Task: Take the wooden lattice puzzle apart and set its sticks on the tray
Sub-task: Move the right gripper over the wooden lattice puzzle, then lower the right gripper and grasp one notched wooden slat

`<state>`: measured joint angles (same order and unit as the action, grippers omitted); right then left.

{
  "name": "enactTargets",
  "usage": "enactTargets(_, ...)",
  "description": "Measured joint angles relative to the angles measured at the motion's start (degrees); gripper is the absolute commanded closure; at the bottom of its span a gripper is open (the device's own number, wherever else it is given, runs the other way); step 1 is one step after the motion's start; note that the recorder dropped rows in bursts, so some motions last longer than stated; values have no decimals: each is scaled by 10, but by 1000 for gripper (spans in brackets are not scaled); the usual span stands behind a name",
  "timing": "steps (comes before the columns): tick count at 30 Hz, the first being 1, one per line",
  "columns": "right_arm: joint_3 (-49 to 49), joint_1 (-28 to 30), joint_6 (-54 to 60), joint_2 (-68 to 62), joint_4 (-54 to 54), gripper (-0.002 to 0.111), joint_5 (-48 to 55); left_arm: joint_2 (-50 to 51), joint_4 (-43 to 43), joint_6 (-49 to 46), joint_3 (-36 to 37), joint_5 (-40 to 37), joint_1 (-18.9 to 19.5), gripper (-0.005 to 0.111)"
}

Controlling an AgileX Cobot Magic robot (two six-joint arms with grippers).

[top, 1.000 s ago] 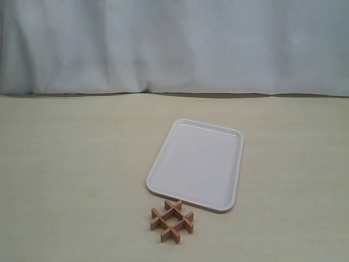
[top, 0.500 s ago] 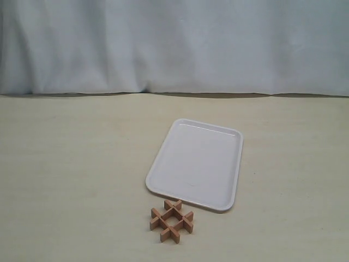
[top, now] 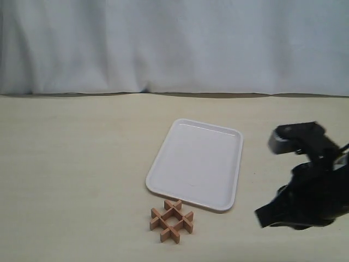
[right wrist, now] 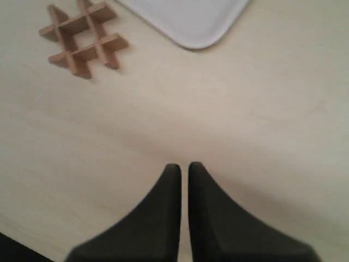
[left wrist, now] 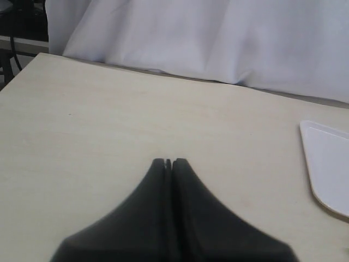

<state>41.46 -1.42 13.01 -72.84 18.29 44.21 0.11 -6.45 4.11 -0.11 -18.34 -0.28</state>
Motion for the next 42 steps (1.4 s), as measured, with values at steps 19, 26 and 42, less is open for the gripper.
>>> enactTargets(19, 194, -344, -172, -307, -115, 99, -93, 0, 0, 0, 0, 0, 0, 107)
enactTargets(26, 207, -347, -226, -309, -175, 60, -59, 0, 0, 0, 0, 0, 0, 107)
enactTargets(42, 208, -347, -241, -311, -190, 52, -31, 0, 0, 0, 0, 0, 0, 107)
